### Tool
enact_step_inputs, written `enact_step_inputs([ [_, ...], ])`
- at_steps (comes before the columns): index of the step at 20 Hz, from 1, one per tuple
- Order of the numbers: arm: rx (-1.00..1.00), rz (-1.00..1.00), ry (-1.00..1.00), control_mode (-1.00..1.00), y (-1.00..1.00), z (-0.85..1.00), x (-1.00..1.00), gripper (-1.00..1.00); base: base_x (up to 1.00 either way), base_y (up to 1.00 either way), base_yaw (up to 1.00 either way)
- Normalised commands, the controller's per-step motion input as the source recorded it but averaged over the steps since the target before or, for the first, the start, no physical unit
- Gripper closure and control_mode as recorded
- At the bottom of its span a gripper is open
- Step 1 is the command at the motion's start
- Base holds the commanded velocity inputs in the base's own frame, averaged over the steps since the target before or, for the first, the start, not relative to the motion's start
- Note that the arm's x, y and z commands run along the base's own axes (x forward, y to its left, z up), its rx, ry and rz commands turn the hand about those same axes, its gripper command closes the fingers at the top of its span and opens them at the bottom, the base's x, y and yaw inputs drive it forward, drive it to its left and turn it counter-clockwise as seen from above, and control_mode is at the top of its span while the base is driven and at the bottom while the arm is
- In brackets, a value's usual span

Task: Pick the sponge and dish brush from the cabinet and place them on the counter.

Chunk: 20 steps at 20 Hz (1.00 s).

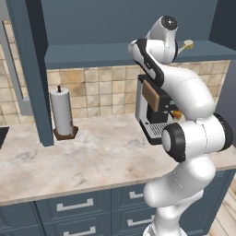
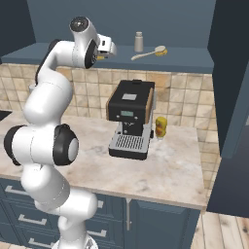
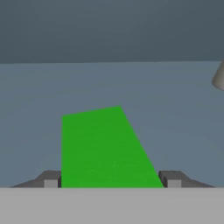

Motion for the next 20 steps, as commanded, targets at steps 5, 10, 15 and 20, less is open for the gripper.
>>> enact_step_inputs([
  [5, 0.0, 0.0, 0.0, -1.0, 0.0, 0.0, -0.02, 1.0, 0.0, 0.0, 0.0],
  [10, 0.0, 0.0, 0.0, -1.0, -0.01, 0.0, -0.36, 1.0, 0.0, 0.0, 0.0],
  [15, 0.0, 0.0, 0.0, -1.0, -0.01, 0.0, -0.51, 1.0, 0.0, 0.0, 0.0],
  [20, 0.0, 0.0, -0.02, -1.0, -0.05, 0.0, -0.57, 1.0, 0.0, 0.0, 0.0],
])
